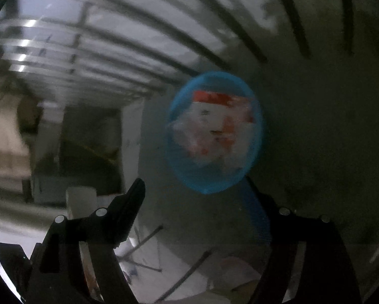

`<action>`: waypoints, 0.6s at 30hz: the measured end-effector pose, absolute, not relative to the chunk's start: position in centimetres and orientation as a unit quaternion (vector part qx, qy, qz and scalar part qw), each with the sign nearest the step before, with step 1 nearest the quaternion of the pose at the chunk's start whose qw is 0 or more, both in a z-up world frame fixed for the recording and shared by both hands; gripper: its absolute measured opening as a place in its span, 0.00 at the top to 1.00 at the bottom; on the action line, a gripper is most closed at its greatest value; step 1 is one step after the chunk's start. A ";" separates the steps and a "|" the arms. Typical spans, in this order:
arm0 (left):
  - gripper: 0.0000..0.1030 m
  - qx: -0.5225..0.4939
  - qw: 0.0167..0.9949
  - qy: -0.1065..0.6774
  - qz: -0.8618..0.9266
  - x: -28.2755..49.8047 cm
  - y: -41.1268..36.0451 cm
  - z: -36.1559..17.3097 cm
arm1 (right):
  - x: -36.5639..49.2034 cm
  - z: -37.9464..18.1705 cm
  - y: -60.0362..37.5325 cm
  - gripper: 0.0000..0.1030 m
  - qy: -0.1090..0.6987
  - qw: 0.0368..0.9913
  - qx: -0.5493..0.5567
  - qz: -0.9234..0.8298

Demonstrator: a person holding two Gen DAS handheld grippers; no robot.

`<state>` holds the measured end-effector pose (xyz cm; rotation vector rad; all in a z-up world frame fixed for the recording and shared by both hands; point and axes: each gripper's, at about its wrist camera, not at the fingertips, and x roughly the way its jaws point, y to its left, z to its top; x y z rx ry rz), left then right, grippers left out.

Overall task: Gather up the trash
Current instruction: 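Move both tools back to the table toward the gold box and white tissue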

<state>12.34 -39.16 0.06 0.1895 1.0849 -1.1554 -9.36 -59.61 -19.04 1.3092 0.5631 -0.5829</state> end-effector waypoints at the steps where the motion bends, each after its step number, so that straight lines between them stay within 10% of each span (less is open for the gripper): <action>1: 0.36 0.082 0.706 0.479 -0.516 12.5 -37.4 0.8 | -8.9 -17.8 -59.1 0.28 0.260 0.730 0.576 -0.259; 18: 0.33 -0.057 0.888 0.359 -0.281 17.8 -2.9 5.7 | 5.9 -2.2 -43.2 0.24 0.312 0.891 0.323 -0.073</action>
